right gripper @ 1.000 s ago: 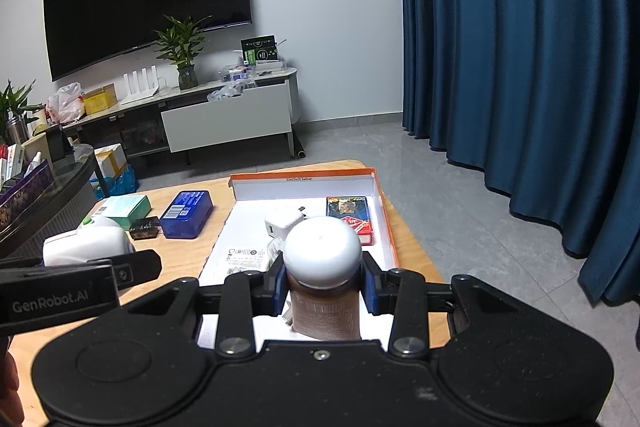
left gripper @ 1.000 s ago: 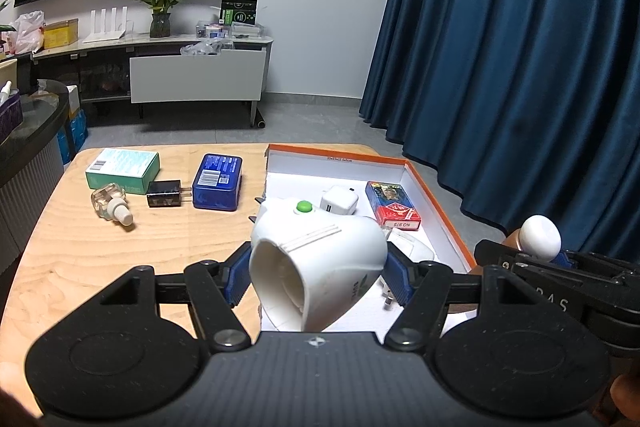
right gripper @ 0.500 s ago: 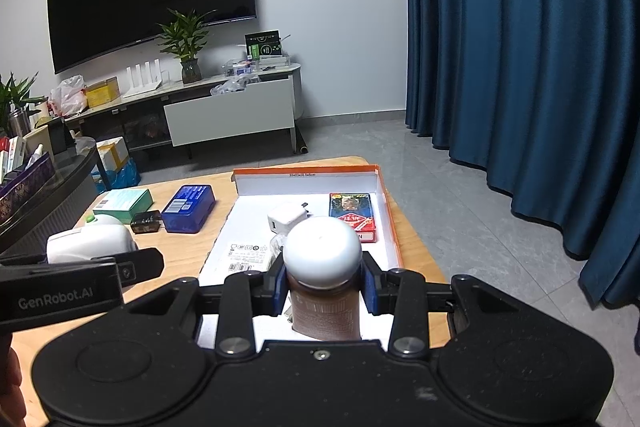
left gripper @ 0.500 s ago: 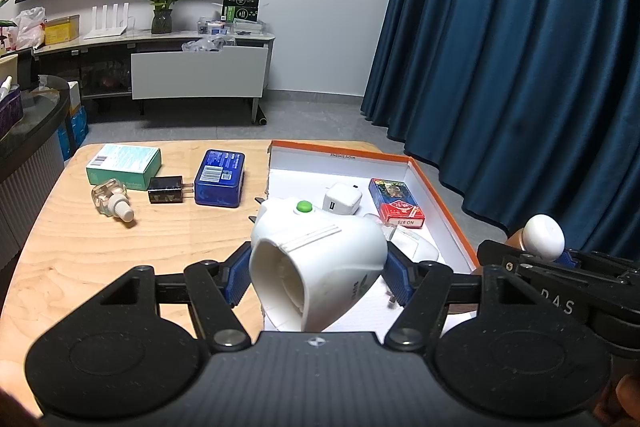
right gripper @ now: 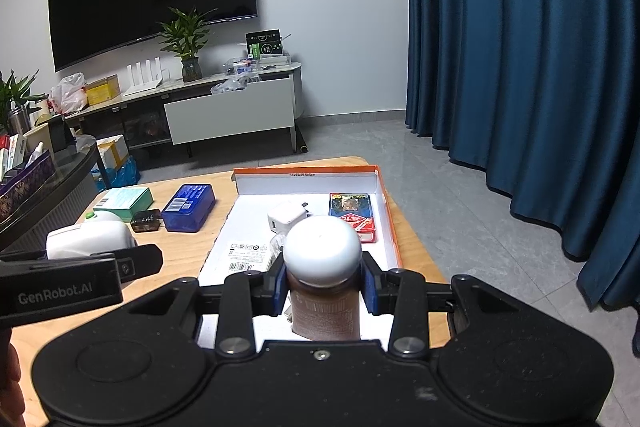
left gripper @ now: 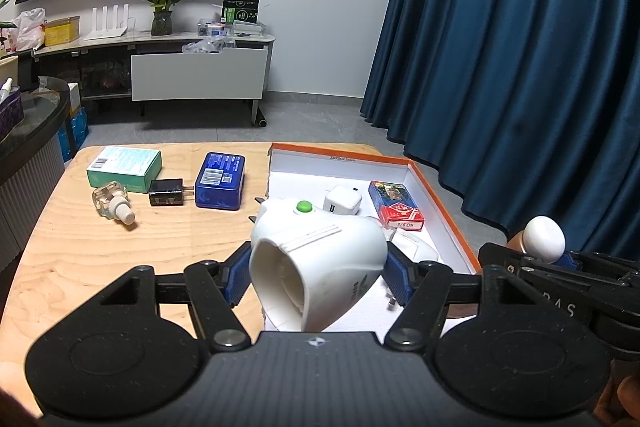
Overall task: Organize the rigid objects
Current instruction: 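Hold the plug-in diffuser and bronze bottle above the lid with both grippers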
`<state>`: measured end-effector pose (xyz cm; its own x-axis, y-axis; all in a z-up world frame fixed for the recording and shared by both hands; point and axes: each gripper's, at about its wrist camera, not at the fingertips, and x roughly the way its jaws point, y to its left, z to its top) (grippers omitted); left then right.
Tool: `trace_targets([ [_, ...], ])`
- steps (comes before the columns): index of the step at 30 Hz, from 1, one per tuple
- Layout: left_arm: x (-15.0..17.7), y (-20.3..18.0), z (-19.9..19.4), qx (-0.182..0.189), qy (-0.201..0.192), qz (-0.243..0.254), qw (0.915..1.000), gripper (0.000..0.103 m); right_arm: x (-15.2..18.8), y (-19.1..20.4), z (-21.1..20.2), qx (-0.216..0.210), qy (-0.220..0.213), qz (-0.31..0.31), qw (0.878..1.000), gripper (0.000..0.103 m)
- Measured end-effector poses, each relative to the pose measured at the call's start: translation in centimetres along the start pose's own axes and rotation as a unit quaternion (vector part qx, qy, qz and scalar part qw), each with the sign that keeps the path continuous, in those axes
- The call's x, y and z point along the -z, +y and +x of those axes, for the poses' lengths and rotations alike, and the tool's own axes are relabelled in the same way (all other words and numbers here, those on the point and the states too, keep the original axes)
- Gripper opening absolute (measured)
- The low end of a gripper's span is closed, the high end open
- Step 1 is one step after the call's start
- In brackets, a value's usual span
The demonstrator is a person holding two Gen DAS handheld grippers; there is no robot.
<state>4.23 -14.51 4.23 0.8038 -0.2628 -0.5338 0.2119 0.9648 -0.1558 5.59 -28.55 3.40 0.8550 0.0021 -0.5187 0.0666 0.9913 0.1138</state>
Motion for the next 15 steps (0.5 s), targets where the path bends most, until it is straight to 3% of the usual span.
trace_targets([
  [15, -0.07, 0.07, 0.09, 0.000, 0.001, -0.001, 1.0000, 0.068, 0.17, 0.12, -0.05, -0.002, 0.003, -0.003, 1.000, 0.044],
])
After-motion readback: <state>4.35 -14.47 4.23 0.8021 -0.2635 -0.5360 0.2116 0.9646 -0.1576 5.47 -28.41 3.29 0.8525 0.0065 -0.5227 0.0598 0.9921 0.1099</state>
